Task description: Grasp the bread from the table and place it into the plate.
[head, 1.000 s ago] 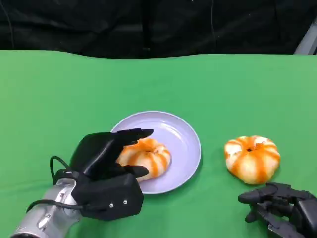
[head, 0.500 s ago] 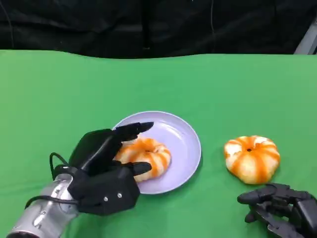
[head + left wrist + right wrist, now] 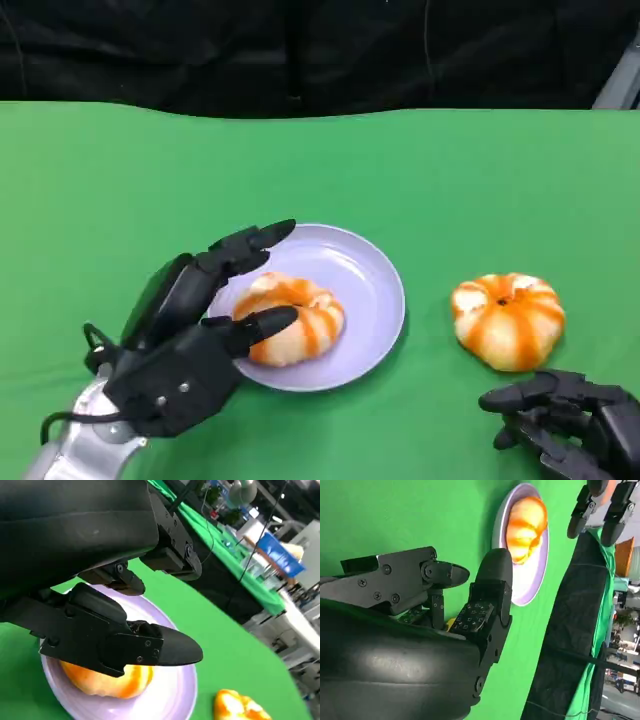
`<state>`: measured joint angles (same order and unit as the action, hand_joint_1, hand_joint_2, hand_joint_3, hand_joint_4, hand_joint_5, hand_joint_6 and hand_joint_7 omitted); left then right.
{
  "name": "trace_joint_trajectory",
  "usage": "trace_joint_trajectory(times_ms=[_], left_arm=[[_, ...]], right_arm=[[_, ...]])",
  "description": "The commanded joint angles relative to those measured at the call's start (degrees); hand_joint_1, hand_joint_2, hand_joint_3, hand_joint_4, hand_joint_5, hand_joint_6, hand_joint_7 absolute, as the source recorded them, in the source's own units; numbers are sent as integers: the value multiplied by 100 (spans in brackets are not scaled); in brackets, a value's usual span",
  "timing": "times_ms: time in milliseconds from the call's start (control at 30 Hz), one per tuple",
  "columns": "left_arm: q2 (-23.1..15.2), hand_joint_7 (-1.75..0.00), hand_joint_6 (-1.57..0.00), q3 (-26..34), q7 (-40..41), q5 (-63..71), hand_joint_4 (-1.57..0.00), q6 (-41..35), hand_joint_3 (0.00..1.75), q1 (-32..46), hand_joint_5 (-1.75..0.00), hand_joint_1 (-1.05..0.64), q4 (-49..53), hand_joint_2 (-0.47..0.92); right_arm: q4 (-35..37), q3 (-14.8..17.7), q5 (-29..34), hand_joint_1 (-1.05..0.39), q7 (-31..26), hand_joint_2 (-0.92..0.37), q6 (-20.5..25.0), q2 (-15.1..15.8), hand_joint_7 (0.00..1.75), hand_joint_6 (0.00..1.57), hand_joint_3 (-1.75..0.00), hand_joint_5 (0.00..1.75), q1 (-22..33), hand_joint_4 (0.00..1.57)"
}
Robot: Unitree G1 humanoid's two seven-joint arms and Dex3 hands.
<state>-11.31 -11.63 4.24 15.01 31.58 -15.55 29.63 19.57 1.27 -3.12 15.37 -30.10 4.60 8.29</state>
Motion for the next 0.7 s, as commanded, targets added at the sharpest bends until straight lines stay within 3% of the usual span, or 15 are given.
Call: trace_joint_trajectory(times_ms=[33,400,700], left_arm=[[-40,-2,-54,248,-70,-251,-70,311,31,203,-3,-64,-191,92],[-51,-1,-56,865,-774,-1362,-74,773,33,604,-3,-56,-106,92],[-14,-1,-58,1208,-956,-1539,-79,998,33,790,-4,-57,-1,92]], right_arm=[[31,44,-103,-1,18,-92,-26,45,62,96,-36,121,-8,78],[41,64,-114,-1,42,-92,-1,101,61,96,-36,121,-19,78],[95,67,-89,-1,40,-92,-79,118,62,97,-35,122,-39,78]])
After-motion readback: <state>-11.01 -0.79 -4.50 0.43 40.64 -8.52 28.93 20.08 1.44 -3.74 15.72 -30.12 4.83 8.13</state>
